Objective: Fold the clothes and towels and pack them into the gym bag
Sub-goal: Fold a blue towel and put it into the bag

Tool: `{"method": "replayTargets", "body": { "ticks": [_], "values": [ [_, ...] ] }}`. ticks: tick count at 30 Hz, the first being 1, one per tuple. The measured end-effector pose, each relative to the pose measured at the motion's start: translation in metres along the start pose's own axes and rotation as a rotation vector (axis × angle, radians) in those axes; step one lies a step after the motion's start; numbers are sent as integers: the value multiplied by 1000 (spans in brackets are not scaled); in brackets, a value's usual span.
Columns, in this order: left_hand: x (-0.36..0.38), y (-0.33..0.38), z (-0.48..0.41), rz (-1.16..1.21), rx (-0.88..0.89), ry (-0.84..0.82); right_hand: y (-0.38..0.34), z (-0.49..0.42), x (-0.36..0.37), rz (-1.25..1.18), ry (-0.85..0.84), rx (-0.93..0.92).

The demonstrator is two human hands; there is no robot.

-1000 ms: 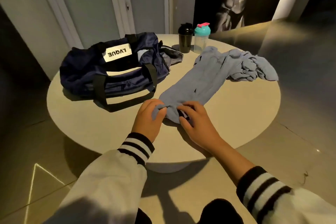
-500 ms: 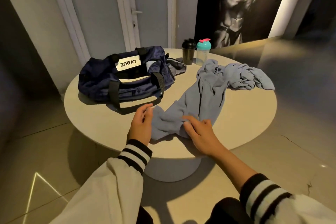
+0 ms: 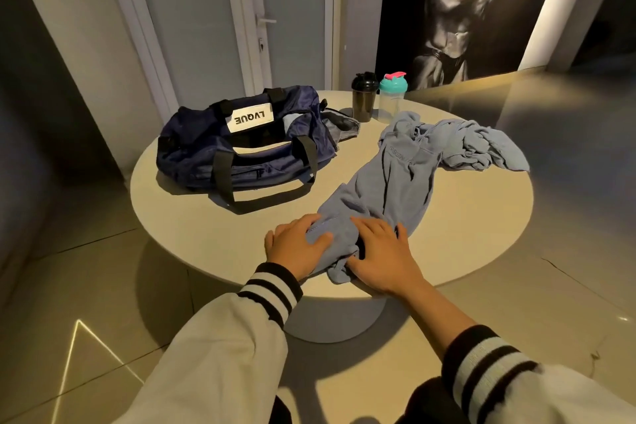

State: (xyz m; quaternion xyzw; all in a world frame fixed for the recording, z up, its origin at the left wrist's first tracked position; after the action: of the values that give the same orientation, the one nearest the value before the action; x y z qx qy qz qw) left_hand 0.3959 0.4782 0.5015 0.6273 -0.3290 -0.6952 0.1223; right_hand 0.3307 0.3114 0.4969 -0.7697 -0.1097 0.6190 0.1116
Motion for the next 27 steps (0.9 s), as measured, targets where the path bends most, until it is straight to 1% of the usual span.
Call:
{"method": "replayTargets", "body": {
  "ticks": [2,4,6,10,11,12,13,14,16,17,19,20,21,22,24,25,27],
  "values": [
    [1,9,0,259,74,-79,-1,1,-3,21,78,-10],
    [-9,14,3,438,122,-58,1,2,-3,64,128,15],
    [-27,16,3,604,122,46,4,1,0,99,135,62],
    [-63,-13,-4,887,-15,421,10,4,-9,76,229,208],
    [-70,-25,-4,899,-60,510,11,5,-10,62,237,248],
    [-76,-34,-3,840,-98,590,12,6,-11,48,233,280],
    [-80,-41,-3,724,-113,635,12,6,-10,36,223,290],
    [-81,-43,-2,583,-101,644,11,6,-10,29,216,274],
    [-73,-43,1,324,-76,611,6,6,-12,12,197,185],
    [-65,-45,1,294,-80,556,2,5,-11,6,174,124],
    [-46,-50,-1,368,-102,365,-4,5,-8,-6,115,18],
    [-41,-50,1,353,-114,272,-4,5,-6,-10,90,-10],
    [-35,-50,0,305,-86,200,-4,5,-5,-11,69,-19],
    [-31,-48,2,246,-68,155,-3,4,-5,-9,49,-18],
    [-30,-41,7,178,-8,142,-3,4,-5,-8,25,-5],
    [-30,-38,9,204,30,150,-4,5,-7,-18,23,4],
    [-34,-38,14,367,44,144,-4,5,-10,-48,42,41]
  ]
}}
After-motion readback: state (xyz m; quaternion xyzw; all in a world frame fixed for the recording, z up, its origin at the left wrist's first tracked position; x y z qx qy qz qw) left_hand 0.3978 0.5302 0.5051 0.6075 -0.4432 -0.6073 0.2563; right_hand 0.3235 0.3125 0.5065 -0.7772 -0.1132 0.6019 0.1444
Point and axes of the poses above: each hand's wrist, its own z-axis away from the middle knuckle, its own x-axis out of the palm, y = z × x, the point moved 5 cm from there along -z, towards the middle knuckle
